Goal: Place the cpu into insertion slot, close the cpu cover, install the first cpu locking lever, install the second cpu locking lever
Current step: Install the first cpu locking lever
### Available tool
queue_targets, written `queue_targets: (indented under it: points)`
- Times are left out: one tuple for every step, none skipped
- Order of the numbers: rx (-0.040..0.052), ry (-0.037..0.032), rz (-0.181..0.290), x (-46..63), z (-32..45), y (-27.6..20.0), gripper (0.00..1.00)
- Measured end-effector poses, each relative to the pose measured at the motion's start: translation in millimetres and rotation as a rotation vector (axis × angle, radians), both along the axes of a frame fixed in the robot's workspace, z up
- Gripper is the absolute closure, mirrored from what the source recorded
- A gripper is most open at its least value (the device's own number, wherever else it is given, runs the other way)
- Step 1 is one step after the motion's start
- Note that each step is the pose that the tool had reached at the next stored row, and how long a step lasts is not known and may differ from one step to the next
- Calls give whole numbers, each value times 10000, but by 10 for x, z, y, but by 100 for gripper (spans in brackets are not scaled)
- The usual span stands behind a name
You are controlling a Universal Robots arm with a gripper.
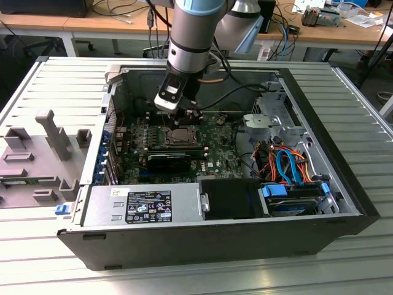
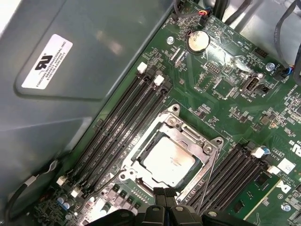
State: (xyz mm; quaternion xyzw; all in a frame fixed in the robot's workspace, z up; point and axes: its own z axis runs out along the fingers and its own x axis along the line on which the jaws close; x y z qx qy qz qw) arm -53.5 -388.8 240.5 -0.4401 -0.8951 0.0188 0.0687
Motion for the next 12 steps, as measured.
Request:
queue_targets:
  points:
    - [0,0,149,0,0,0,89]
    - [0,0,183,0,0,0,89]
    - [0,0,201,0,0,0,89]
    - [0,0,233,0,0,0,89]
    - [0,0,272,0,0,0,89]
    - [0,0,317,0,0,0,89]
    - [0,0,351,0,0,0,89]
    - [-1,0,380,0,0,0,89]
    - [0,0,402,0,0,0,89]
    - [0,0,432,0,0,0,89]
    - [0,0,453,0,0,0,89]
    - [0,0,481,0,0,0,89]
